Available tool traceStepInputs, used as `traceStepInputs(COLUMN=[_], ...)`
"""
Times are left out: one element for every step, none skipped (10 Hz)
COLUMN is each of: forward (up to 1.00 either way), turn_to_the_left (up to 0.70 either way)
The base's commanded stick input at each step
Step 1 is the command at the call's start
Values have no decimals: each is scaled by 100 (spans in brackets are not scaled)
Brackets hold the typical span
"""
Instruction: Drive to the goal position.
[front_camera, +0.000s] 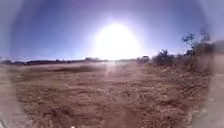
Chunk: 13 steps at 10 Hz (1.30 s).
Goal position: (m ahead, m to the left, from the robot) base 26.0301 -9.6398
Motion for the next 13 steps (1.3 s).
traceStepInputs(forward=[50, 50, 50, 50, 50, 50, 50, 50, 50, 50, 50, 50, 50], turn_to_the_left=[0, 0, 0, 0, 0, 0, 0, 0, 0, 0, 0, 0, 0])
